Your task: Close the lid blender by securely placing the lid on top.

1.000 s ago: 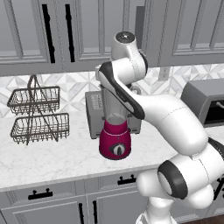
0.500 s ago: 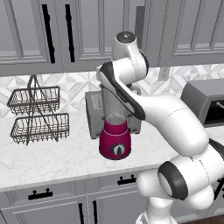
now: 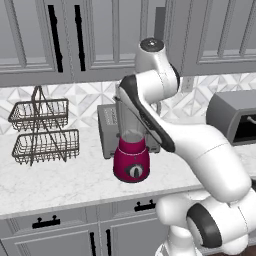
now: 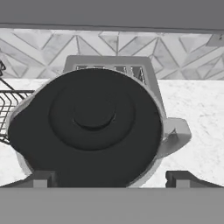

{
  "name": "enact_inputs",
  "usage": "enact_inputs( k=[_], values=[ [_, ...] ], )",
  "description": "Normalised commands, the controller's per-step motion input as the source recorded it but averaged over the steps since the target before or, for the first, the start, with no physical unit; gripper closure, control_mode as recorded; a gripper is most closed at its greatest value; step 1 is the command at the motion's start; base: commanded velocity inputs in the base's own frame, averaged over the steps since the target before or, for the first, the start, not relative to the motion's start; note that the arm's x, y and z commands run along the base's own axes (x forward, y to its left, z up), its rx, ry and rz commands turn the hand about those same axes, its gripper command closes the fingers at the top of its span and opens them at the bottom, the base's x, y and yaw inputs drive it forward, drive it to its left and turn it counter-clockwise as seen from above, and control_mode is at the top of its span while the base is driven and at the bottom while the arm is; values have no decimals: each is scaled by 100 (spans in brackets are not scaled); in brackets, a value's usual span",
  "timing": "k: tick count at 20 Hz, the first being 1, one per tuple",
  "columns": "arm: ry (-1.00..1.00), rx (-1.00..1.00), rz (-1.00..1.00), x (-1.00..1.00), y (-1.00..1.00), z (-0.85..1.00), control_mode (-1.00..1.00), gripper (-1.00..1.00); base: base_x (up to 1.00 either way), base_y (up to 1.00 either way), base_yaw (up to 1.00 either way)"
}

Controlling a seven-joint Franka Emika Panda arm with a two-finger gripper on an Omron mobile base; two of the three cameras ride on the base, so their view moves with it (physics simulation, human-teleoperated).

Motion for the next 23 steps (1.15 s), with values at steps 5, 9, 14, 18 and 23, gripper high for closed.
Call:
enact_inputs(
  k=[5,9,14,18,23],
  values=[
    [-1,-3,3,-93,0,-8,-100,-100,0,0,0],
    [-13,4,0,-76,-21,0,-100,-100,0,0,0],
    [-9,23,1,-15,-45,0,-100,-100,0,0,0],
    [-7,25,0,-15,-54,0,-100,-100,0,0,0],
    [-4,24,1,-11,-57,0,-100,-100,0,0,0]
  ],
)
